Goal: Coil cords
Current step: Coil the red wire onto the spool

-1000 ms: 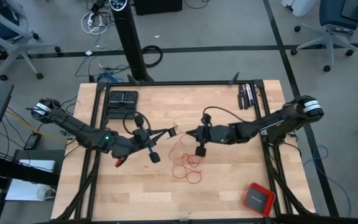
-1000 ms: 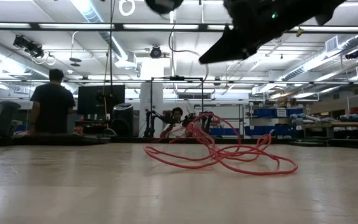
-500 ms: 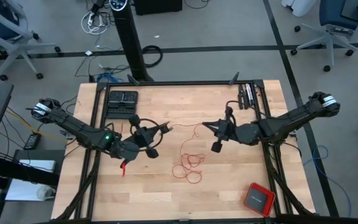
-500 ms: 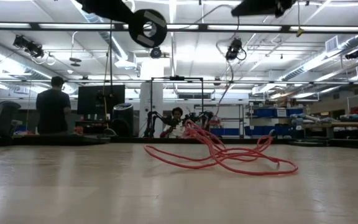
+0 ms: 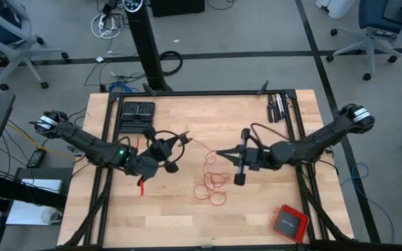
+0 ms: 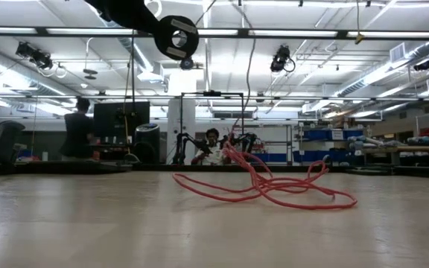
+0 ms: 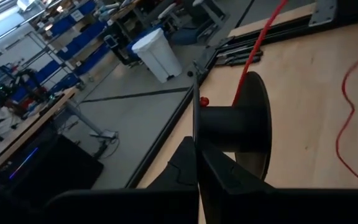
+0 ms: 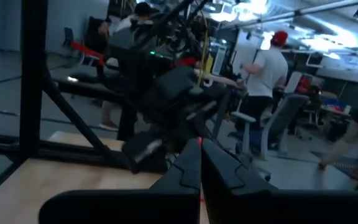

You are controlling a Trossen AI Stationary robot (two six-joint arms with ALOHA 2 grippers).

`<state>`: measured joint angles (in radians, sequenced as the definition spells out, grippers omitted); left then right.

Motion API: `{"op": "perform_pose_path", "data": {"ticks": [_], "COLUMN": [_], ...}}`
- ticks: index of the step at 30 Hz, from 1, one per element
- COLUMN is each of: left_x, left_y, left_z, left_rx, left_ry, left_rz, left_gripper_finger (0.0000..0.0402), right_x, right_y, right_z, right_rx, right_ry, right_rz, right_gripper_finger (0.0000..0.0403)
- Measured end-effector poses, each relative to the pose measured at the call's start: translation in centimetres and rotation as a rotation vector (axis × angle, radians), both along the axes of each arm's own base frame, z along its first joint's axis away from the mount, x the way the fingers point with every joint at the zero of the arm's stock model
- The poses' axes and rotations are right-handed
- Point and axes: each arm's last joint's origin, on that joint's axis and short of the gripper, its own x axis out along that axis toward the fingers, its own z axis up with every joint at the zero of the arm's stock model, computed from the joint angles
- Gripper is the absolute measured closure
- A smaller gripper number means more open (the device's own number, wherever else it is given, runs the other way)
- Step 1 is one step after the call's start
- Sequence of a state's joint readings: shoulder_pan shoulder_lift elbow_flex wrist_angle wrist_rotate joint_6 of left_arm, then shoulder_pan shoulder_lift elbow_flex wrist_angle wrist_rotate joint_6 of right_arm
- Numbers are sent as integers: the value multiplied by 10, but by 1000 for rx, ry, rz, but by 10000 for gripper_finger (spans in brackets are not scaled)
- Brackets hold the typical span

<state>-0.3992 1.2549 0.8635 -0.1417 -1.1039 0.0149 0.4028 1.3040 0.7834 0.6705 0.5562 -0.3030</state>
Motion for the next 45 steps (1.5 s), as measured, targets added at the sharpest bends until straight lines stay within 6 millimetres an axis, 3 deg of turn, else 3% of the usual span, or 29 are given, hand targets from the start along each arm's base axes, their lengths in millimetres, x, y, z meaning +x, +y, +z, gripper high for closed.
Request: {"op": "perform_pose_path", "data": {"ticks": [6,11,15,24,39,45], "left_x": [1,2,2,2,16,21], "left_y": [0,-1,-1,4,16,15], "left_z": [2,3,3,1,19,34], "left_rx": [-18,-33,-32,-43,-238,-278], "left_ry": [-35,-54,-50,-45,-311,-429], "left_rz": [2,3,3,23,-23,-147], "left_gripper_finger": [401,401,401,401,401,401], "right_x": [33,61,76,86,91,91], "right_y": [-1,1,6,18,9,9], "right_z": [-18,-16,-2,34,25,23], "right_rx": [-6,-18,-87,-138,-73,-83], "right_ry": [-11,-11,-21,58,147,174], "right_rz": [-30,-12,-23,90,242,245], "right_gripper_finger": [403,403,403,403,403,403]}}
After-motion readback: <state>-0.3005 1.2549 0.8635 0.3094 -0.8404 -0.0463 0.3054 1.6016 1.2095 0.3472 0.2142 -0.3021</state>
